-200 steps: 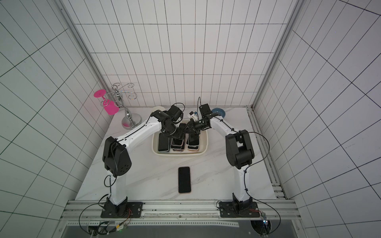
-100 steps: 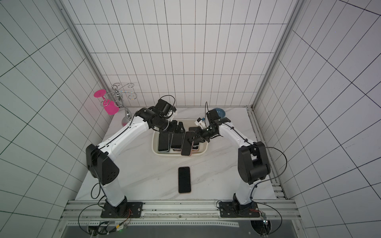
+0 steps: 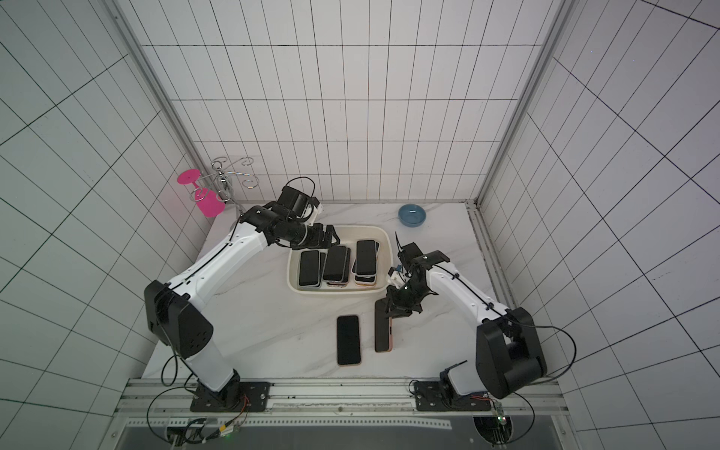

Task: Take the phone out of the storage box
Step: Place the phone at the center of the board.

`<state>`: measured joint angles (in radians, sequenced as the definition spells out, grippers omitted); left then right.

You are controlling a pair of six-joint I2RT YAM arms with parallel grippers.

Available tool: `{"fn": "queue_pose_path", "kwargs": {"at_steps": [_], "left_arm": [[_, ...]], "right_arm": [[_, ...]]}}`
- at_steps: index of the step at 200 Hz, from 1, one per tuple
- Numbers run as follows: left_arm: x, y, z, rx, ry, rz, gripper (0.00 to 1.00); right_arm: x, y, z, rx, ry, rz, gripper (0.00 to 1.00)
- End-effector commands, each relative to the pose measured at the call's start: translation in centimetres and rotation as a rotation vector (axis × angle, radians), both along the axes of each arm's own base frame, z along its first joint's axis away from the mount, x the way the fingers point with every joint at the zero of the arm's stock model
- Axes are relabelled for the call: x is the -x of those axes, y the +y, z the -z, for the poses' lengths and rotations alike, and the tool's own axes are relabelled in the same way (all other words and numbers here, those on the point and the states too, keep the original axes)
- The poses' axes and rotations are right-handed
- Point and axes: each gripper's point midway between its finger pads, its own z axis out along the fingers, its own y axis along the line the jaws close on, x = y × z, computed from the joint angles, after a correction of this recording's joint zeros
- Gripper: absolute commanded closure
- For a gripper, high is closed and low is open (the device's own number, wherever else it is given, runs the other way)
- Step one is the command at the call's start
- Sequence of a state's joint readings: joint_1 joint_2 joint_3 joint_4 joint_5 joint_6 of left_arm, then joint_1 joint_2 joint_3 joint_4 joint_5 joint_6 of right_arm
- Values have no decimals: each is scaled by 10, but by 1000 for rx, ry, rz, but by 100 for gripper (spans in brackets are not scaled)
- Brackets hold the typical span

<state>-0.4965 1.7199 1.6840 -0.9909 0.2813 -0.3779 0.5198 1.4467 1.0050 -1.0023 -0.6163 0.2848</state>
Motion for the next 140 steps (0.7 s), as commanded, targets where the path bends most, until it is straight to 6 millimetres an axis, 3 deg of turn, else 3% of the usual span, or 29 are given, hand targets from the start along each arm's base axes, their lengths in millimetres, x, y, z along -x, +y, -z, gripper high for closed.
{"fn": "queue_pose_path", "kwargs": {"at_steps": [1,63,140], "left_arm": [[0,1,6,-10,1,-7,2],[3,8,18,-44,13,-16,2],[3,10,25,-66,28,-20,2]], "right_arm": [[4,15,13,-32,25,-19,100],[22,23,42,-45,92,-34,100],[40,18,51,-53,128,-21,100]]}}
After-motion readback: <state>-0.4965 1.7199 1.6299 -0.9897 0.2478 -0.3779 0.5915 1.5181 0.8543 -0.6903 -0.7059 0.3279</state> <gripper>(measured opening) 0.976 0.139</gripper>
